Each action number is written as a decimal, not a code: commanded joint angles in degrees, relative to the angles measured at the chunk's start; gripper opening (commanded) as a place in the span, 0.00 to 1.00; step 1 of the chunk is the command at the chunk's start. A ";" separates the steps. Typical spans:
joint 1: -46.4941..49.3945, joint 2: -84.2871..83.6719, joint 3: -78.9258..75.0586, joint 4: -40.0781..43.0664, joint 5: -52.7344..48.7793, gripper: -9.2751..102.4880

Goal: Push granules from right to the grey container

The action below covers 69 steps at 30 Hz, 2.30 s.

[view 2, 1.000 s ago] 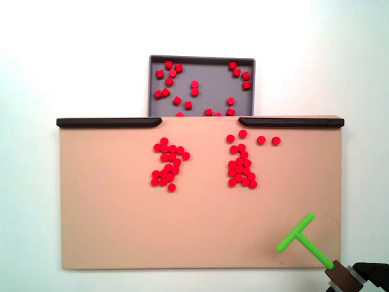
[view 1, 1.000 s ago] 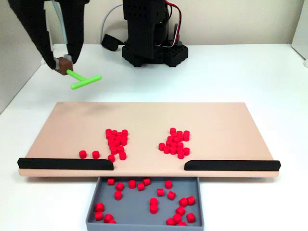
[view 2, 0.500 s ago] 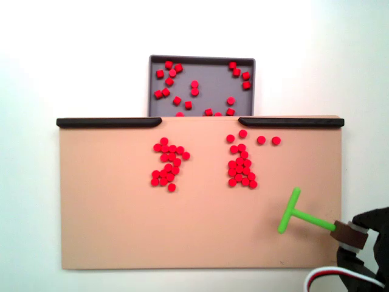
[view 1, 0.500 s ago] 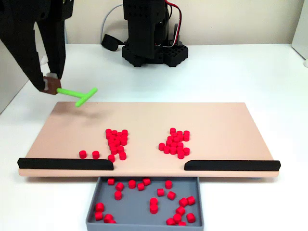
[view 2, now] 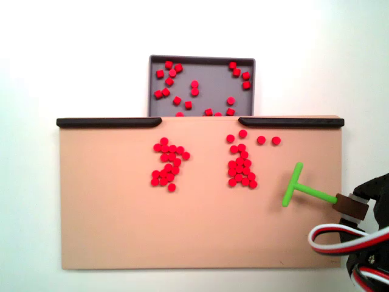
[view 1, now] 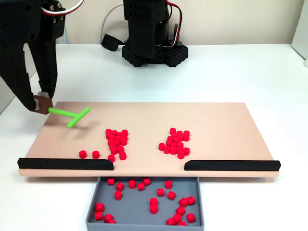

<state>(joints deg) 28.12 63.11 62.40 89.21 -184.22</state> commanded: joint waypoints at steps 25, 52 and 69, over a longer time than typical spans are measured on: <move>-1.41 -8.70 -11.16 -0.70 -16.44 0.08; -4.31 -11.60 -13.71 -0.79 -12.57 0.08; -6.59 -11.60 -13.62 -0.79 -10.81 0.08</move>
<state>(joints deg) 21.97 51.24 50.54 88.42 -184.22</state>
